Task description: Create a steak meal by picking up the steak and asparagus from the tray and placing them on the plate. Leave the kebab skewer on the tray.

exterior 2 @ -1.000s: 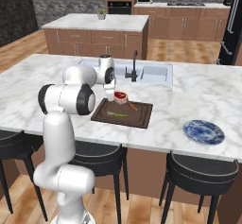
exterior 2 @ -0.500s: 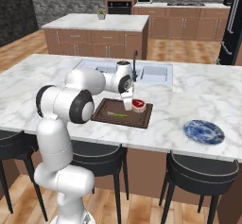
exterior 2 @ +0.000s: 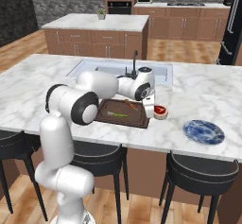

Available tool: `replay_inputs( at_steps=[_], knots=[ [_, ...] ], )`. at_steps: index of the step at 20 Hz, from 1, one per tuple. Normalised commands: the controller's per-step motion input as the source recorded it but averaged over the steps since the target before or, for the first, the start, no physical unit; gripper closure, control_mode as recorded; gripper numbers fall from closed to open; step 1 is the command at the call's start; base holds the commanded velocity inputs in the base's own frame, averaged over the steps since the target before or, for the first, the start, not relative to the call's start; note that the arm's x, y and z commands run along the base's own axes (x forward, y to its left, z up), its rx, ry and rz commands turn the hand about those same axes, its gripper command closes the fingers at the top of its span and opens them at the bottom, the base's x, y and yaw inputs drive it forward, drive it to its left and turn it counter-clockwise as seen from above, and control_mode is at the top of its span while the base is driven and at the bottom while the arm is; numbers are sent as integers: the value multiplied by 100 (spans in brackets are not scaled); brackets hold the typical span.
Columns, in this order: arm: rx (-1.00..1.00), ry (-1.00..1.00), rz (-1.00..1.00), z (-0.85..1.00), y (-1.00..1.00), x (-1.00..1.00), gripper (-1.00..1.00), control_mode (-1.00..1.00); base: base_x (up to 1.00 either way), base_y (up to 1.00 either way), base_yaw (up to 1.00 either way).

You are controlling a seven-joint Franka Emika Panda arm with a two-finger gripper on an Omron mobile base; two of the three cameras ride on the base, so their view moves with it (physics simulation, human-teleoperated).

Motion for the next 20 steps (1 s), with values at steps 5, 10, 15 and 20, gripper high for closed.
replay_inputs(
  at_steps=[5,10,15,20],
  knots=[
    [0,3,0,0,-100,1,100,-100,0,0,0],
    [0,4,0,0,-91,2,100,-100,0,0,0],
    [0,5,0,-4,-81,0,100,-100,0,0,0],
    [0,4,0,-9,-64,0,100,-100,0,0,0]
  ],
)
